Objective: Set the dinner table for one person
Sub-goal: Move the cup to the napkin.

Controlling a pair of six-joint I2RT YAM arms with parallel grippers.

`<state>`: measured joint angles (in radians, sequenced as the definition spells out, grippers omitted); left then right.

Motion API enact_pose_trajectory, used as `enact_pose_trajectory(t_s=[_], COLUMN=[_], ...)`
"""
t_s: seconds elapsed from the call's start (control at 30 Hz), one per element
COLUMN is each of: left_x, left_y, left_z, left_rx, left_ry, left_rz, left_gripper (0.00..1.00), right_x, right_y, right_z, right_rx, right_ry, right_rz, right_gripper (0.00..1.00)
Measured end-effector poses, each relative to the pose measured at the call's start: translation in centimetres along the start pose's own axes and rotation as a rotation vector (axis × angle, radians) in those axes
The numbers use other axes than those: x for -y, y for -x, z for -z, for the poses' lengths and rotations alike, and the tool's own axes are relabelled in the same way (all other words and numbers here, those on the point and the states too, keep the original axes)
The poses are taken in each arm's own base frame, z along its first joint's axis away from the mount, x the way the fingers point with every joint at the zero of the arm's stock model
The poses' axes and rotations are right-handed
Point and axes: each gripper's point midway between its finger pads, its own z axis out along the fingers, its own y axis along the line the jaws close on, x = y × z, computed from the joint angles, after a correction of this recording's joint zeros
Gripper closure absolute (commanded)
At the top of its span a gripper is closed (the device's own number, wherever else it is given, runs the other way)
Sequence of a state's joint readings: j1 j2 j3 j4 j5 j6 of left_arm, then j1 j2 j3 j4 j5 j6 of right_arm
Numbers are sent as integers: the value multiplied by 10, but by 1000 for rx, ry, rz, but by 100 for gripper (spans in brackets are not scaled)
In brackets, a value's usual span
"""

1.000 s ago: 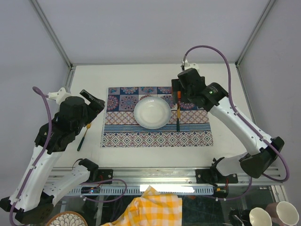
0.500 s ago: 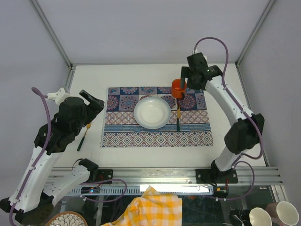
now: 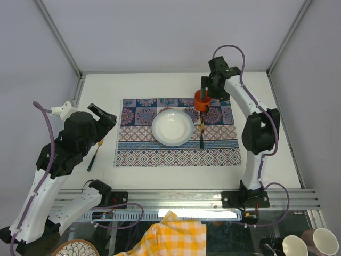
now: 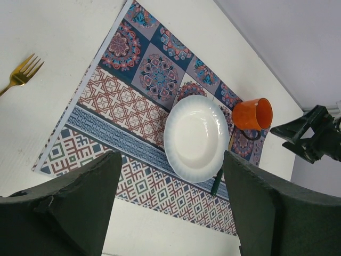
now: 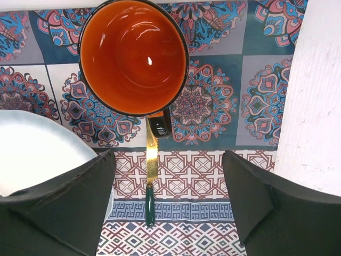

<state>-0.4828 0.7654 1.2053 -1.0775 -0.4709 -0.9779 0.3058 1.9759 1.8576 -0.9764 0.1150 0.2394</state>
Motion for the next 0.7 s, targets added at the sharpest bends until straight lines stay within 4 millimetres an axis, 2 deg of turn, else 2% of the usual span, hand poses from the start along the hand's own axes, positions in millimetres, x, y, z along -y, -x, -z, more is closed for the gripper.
enact_pose_trajectory(t_s=[0.27, 0.53, 0.7], left_x=[0, 0, 0], left_y=[0, 0, 1], left_z=[0, 0, 1], left_rx=[0, 0, 3], left_ry=[-1, 0, -1], left_rz=[1, -1, -1], left_gripper=[22, 22, 22], right_x=[2, 4, 0], right_y=[-2, -7, 2], right_z=[-5, -42, -45], right_rx=[-6, -74, -60], right_ry=[-2, -2, 14], right_rz=[24, 20, 16], right_gripper=[21, 30, 31])
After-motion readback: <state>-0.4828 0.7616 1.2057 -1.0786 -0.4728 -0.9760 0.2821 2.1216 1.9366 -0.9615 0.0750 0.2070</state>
